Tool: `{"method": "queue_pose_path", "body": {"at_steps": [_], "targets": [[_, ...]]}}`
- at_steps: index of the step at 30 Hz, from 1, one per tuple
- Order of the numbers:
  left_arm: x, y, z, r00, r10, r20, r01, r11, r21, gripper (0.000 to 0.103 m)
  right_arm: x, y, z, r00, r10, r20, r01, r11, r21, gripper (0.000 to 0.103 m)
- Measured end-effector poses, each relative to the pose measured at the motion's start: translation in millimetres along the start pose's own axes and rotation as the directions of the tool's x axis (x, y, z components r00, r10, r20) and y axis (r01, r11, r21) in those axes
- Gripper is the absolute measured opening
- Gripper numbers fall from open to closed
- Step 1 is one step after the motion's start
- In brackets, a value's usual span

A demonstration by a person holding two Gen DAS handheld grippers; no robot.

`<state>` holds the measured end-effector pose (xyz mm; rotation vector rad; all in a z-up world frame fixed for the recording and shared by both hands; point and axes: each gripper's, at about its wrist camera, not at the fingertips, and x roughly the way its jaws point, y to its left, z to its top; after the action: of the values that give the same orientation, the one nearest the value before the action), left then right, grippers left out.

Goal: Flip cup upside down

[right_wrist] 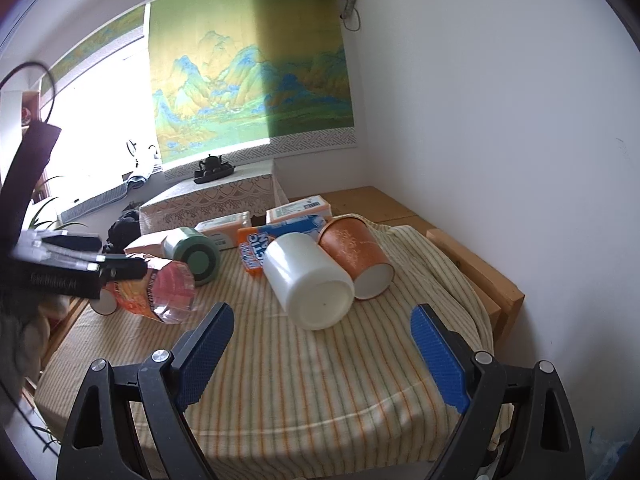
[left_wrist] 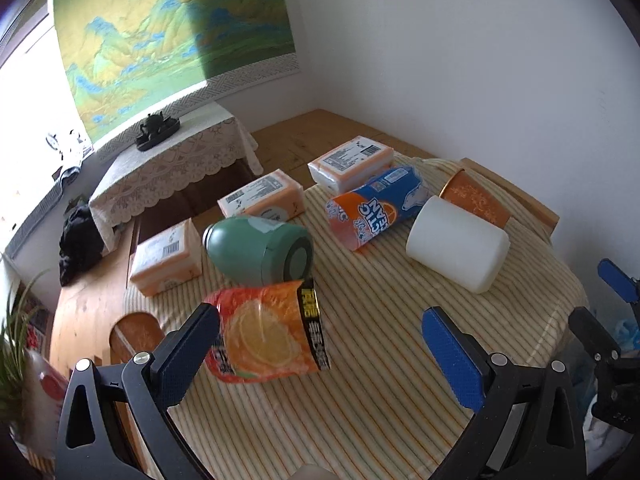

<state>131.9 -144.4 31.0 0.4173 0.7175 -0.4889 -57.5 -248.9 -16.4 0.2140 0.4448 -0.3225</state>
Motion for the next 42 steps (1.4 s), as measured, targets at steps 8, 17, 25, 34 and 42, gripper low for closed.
{"method": "queue_pose_path", "body": {"at_steps": [8, 17, 25, 34, 42], "targets": [[73, -21, 69, 0.986, -0.023, -0.165, 0.043, 0.992, 0.117, 0.102, 18, -35, -7, 0.999, -0.022, -0.037, 0.026, 0.996, 0.090, 0.087], [141, -28, 129, 0.968, -0.018, -0.251, 0.047, 0.993, 0.110, 0.102, 32, -69, -15, 0.995, -0.078, -0.058, 0.085, 0.987, 0.135, 0.087], [186, -40, 160, 0.928, -0.123, -0.353, 0.163, 0.983, 0.085, 0.102, 43, -100, -22, 0.989, -0.119, -0.090, 0.134, 0.973, 0.189, 0.087], [217, -56, 162, 0.889, -0.182, -0.419, 0.222, 0.974, 0.047, 0.100, 47, -113, -23, 0.988, -0.118, -0.100, 0.138, 0.965, 0.223, 0.087], [239, -77, 152, 0.867, -0.148, -0.475, 0.228, 0.967, 0.115, 0.095, 52, -115, -28, 0.986, -0.103, -0.132, 0.132, 0.963, 0.233, 0.087]]}}
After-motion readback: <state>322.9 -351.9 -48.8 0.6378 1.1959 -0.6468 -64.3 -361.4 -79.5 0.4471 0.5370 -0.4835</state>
